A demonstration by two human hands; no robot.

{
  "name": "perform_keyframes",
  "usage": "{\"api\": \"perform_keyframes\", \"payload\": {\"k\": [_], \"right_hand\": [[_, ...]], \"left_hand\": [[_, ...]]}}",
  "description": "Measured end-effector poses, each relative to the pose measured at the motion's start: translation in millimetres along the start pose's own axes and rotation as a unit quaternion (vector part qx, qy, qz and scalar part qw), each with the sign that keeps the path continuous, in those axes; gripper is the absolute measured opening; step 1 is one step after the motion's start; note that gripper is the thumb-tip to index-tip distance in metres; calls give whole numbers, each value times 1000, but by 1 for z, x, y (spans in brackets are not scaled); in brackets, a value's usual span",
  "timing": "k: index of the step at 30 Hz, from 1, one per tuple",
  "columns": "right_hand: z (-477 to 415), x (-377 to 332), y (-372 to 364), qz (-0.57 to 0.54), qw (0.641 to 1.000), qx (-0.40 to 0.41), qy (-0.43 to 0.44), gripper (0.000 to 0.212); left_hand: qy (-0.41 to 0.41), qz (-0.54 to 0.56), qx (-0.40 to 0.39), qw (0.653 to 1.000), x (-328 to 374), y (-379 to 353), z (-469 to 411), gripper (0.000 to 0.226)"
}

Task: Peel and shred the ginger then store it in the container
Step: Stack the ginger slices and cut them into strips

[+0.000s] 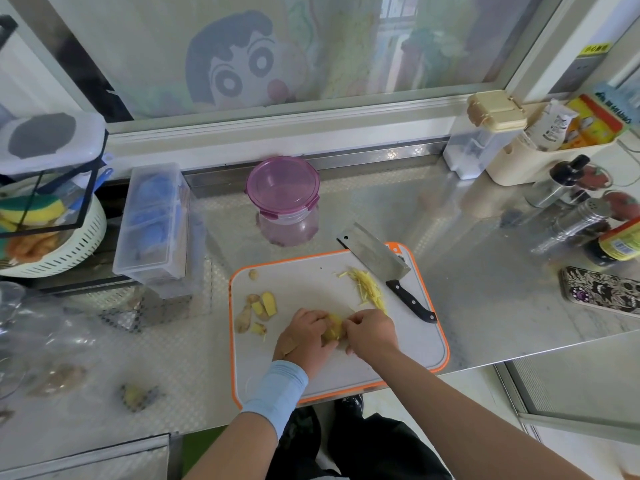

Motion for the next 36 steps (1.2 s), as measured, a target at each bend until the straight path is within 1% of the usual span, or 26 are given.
{"api": "perform_keyframes", "payload": {"k": [4,9,12,16,23,32,36], "right_hand": [[-1,2,-5,-1,1000,25,9,23],[-4,3,-4,40,998,44,-3,12],[-6,4,-1,76,995,61,11,9],[-9,5,0,61,997,48,4,8],[-11,4,-1,68,996,49,5,8],[-16,6,4,39,999,27,-3,8],[-19,5,5,48,999,16,1,5]], "left_hand": [[5,24,18,1000,-1,-4,0,39],[7,19,26,999,-1,-4,2,37],[6,28,32,999,-2,-4,1,35],[7,34,29,999,-1,-2,1,37],[12,42,31,999,3,0,2,37],[38,55,7,998,3,5,5,37],[52,45,12,998,8,5,6,36]]}}
Point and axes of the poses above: each hand's wrist, its own z-axis away from the middle knuckle, its own y-axis out of the back of the hand, x = y × z, the point moved 1 cm from there along -z, towards the middle knuckle, and after that the axes turned 15 degrees about -x, right-handed, at the moved point
